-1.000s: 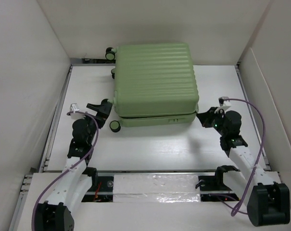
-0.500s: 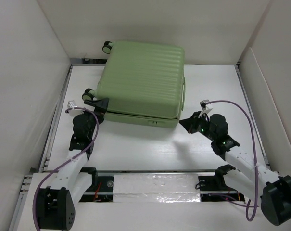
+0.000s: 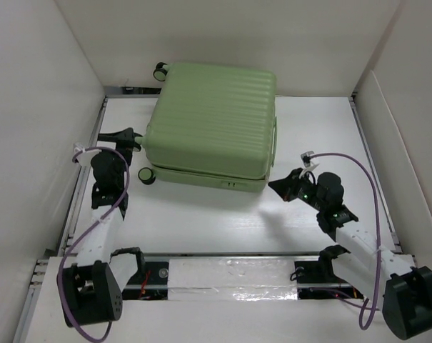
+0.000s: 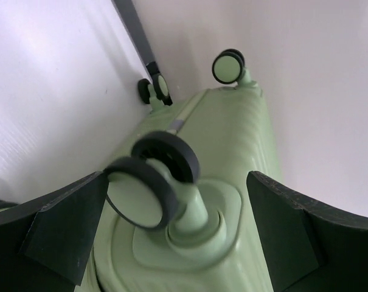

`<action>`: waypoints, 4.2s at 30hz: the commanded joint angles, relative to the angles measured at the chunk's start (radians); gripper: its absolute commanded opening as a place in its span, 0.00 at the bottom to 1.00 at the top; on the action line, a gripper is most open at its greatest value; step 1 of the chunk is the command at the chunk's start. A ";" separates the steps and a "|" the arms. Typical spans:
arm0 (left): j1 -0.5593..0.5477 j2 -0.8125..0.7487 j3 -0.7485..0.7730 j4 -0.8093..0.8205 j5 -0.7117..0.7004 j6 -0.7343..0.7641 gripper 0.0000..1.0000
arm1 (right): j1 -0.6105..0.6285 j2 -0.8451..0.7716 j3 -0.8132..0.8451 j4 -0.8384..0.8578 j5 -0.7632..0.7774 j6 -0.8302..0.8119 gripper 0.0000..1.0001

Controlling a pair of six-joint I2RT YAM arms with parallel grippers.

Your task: Pack the luggage

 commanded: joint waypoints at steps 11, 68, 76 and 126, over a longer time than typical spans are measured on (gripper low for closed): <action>-0.030 0.155 0.078 0.095 0.122 -0.030 0.98 | -0.049 0.018 -0.027 0.125 -0.152 -0.037 0.00; -0.035 -0.172 0.068 -0.006 0.605 -0.145 0.00 | -0.214 0.010 0.055 -0.049 0.285 0.107 0.46; -0.035 -0.181 0.045 0.048 0.682 -0.223 0.00 | -0.214 0.153 0.038 0.060 0.217 0.097 0.32; -0.032 -0.130 -0.124 0.095 0.639 -0.116 0.00 | -0.221 -0.401 -0.148 -0.113 0.027 -0.040 0.38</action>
